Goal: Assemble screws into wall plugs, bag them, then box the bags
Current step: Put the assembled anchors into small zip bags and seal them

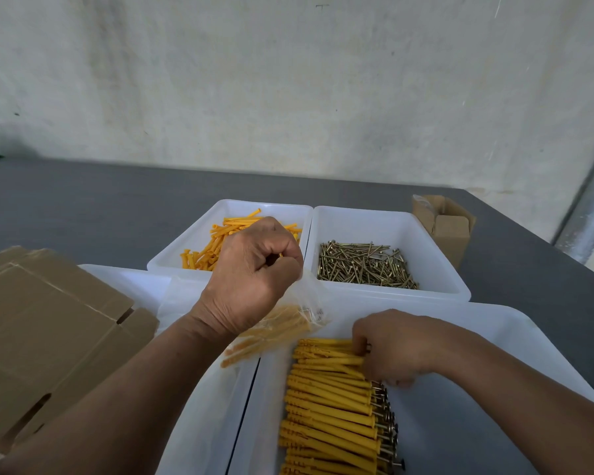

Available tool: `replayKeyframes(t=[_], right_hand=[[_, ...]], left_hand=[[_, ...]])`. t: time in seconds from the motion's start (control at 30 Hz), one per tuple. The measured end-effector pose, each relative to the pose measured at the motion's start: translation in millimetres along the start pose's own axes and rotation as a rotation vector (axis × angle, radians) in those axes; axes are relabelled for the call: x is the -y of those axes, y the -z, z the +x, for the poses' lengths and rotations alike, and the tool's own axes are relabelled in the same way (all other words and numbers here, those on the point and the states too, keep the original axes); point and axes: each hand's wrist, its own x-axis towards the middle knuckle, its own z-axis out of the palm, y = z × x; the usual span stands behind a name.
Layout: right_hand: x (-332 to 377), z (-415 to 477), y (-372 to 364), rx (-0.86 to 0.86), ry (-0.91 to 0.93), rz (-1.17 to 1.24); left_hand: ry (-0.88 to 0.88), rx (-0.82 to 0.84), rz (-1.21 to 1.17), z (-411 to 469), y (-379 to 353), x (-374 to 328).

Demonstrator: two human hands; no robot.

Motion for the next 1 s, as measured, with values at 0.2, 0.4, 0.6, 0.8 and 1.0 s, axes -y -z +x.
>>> replayKeyframes(t=[0.2, 0.4, 0.6, 0.8, 1.0], right_hand=[[-2.0, -8.9, 10.5, -0.251, 0.115, 0.295], [-10.5, -19.1, 33.3, -0.588, 0.094, 0.436], [-19.4, -36.8, 50.5, -0.665, 0.214, 1.082], [-1.2, -33.3, 38.7, -0.522, 0.317, 1.101], [21.5, -22.5, 20.9, -0.562, 0.468, 0.917]], left_hand=[[-0.003, -0.001, -0.003, -0.1, 0.3, 0.1], [0.004, -0.002, -0.009, 0.0, 0.4, 0.7], [0.007, 0.005, -0.028, -0.3, 0.7, 0.1], [-0.026, 0.011, -0.008, -0.5, 0.4, -1.1], [-0.036, 0.021, -0.010, -1.1, 0.1, -3.1]])
